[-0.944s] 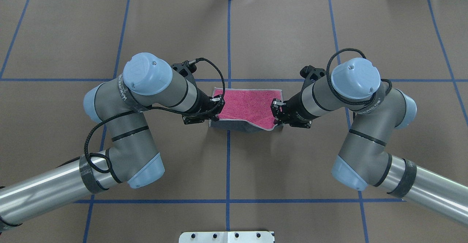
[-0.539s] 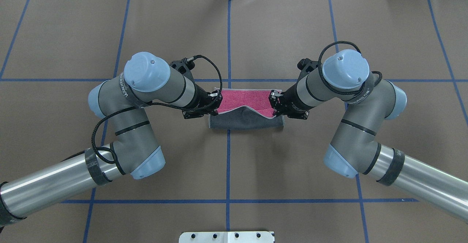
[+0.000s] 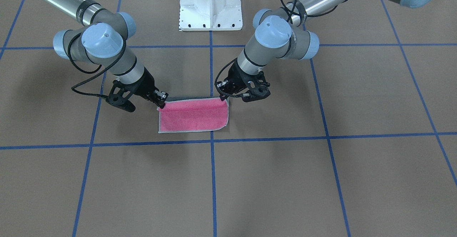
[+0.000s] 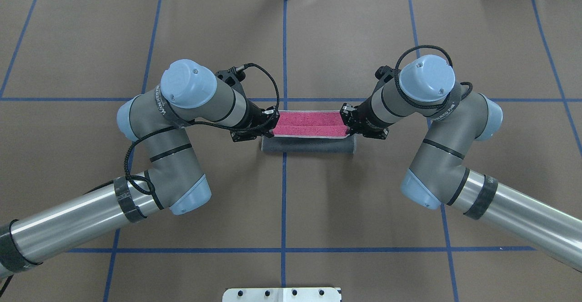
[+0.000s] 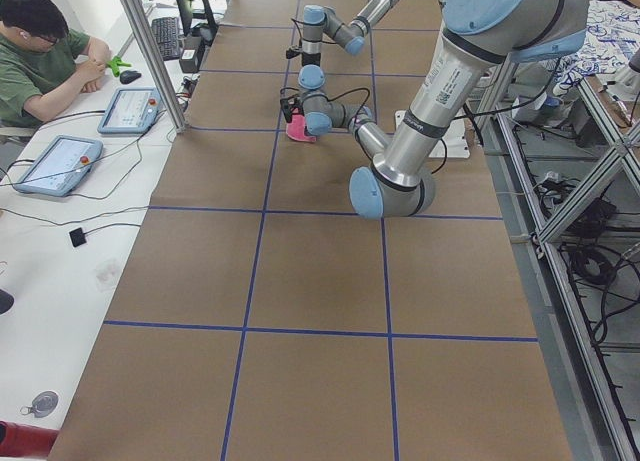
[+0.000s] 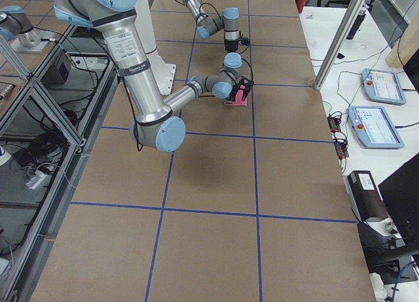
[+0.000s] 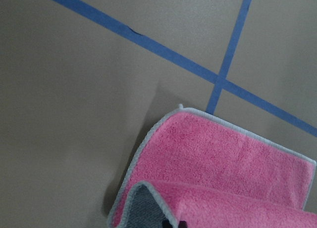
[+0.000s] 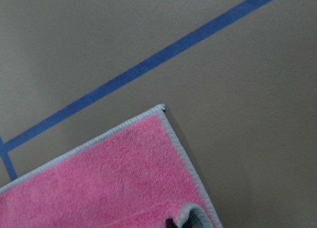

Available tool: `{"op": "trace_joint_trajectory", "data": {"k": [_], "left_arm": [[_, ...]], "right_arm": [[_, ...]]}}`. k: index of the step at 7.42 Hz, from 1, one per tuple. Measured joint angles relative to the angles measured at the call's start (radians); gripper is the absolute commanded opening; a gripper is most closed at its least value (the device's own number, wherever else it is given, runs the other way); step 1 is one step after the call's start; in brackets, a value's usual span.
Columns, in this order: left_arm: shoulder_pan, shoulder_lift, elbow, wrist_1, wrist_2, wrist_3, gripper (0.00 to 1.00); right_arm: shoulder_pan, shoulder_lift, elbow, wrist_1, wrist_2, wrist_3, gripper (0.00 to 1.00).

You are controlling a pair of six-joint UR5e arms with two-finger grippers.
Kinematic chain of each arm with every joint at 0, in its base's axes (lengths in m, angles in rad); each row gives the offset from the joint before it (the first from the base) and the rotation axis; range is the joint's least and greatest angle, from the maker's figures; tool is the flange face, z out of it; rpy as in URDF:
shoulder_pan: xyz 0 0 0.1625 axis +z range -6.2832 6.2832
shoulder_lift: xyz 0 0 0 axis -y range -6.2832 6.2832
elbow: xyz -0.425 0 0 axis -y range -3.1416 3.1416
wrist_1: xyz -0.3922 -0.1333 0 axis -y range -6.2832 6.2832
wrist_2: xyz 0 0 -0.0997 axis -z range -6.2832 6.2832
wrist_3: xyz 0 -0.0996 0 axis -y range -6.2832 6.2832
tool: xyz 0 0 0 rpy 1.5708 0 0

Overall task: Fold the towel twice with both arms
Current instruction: 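Lower the folded edge onto the far half with both grippers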

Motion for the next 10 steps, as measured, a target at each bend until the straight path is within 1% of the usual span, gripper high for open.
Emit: {"op": "trace_joint_trajectory", "data": {"k": [4, 8, 10], "left_arm": [[-0.013, -0.003, 0.018, -0.003, 0.000, 0.000, 0.00], [-0.030, -0.009, 0.037, -0.003, 0.000, -0.001, 0.00], [-0.030, -0.025, 0.065, -0.006, 0.000, -0.001, 0.00]], "right_arm": [[-0.002, 0.032, -0.021, 0.000, -0.003, 0.000, 0.00], [0.011, 0.033, -0.050, 0.010, -0.003, -0.004, 0.00], [0.013, 0.033, -0.058, 0.024, -0.003, -0.004, 0.00]]}}
